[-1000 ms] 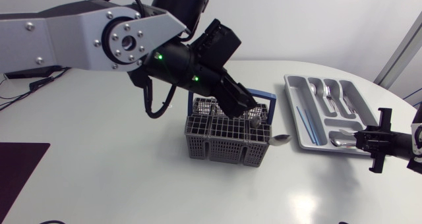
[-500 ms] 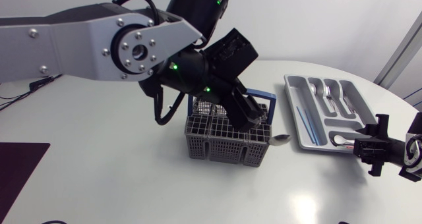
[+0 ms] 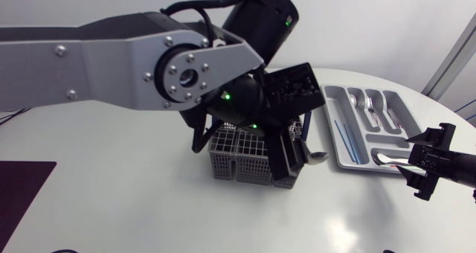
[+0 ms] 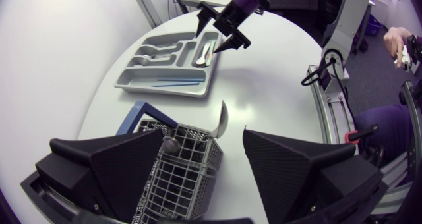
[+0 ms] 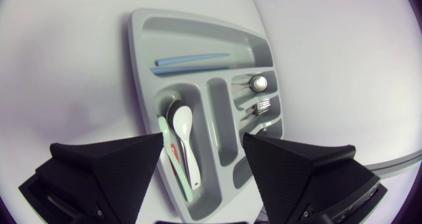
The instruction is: Unload the cutlery basket into the drawer organizer.
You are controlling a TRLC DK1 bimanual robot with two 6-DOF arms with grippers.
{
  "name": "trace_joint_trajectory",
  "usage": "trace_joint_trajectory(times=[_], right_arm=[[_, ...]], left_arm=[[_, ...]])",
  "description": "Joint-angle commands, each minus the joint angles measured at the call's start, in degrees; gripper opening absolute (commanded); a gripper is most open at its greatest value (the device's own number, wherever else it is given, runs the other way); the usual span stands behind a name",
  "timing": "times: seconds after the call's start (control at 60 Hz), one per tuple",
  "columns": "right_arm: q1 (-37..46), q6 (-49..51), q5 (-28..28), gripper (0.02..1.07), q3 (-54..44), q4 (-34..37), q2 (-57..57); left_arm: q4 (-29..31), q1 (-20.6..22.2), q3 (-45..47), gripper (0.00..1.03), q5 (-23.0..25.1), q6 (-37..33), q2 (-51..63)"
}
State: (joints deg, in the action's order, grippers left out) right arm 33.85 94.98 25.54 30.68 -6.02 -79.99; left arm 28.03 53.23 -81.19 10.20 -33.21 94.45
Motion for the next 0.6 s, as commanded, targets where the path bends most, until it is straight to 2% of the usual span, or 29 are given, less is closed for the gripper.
trace_joint_trajectory(times=[0.0, 0.133, 0.35, 0.417, 0.583], right_arm=[[-1.2, -5.1, 1.4, 0.92, 0.9, 3.0, 2.3], [-3.1, -9.8, 3.8, 0.94, 0.2, 8.1, 6.0], [-5.1, -11.8, 4.8, 0.94, -3.2, 8.8, 9.6], [-5.2, -12.5, 5.7, 0.94, -3.3, 10.0, 10.4], [-5.5, -15.7, 7.2, 0.95, -3.1, 11.2, 10.6]], left_arm=[[1.6, 1.4, -2.7, 0.89, 0.1, -3.2, 2.8], [2.7, 2.6, -5.3, 0.86, 0.7, -3.4, 6.2], [5.2, 2.9, -9.8, 0.82, 2.2, -3.2, 10.5], [5.5, 2.8, -11.0, 0.77, 3.2, -2.6, 11.5], [5.5, 2.9, -11.4, 0.77, 3.2, -1.9, 12.7]])
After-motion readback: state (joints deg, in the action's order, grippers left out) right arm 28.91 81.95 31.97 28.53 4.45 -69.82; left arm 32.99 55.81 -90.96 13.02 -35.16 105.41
